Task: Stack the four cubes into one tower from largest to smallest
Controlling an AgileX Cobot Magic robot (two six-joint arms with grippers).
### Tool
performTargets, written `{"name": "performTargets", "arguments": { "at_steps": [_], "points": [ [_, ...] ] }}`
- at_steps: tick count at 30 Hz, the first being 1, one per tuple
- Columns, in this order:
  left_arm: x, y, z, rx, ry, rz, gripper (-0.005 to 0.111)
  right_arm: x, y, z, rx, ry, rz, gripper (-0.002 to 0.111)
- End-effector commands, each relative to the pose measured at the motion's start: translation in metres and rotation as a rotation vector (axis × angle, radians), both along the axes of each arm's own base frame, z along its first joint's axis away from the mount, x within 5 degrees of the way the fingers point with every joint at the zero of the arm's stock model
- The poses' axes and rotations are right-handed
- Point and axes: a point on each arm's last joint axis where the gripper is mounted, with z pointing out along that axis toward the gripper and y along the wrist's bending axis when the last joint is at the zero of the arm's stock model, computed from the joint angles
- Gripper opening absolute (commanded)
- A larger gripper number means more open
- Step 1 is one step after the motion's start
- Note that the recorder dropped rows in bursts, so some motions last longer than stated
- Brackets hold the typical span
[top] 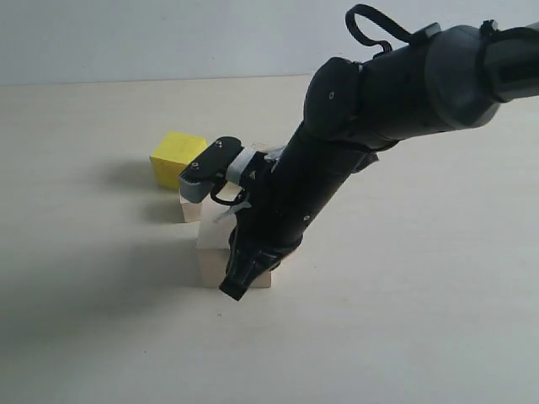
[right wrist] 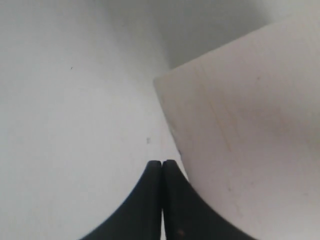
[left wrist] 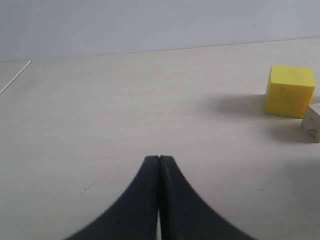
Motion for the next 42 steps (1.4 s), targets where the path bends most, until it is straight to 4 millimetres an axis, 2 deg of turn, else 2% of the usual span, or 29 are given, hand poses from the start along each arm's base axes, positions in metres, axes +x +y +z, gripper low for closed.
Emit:
{"name": "performTargets", "arguments": {
  "at_steps": [1, 7, 13, 19, 42],
  "points": [
    [0.0, 0.0, 0.0, -0.007, -0.005, -0.006, 0.0, 0.013, 0.008, 0.012, 0.035, -0.082, -0.033, 0.0],
    [0.0, 0.0, 0.0, -0.007, -0.005, -0.006, 0.0, 0.022, 0.011, 0.022, 0.035, -0.141, -0.049, 0.0],
    [0.0, 0.0, 0.0, -0.007, -0.005, -0.006, 0.0, 0.028, 0.002, 0.019, -0.072, -0.183, -0.105, 0.0],
    [0.0, 0.0, 0.0, -0.007, -0.005, -0.006, 0.0, 0.025, 0.003, 0.019, -0.072, -0.134, -0.113, 0.0],
    [0.0, 0.0, 0.0, -0.007, -0.005, -0.006, 0.0, 0.028, -0.002, 0.018, -0.116, -0.152, -0.16, 0.0]
  ]
}}
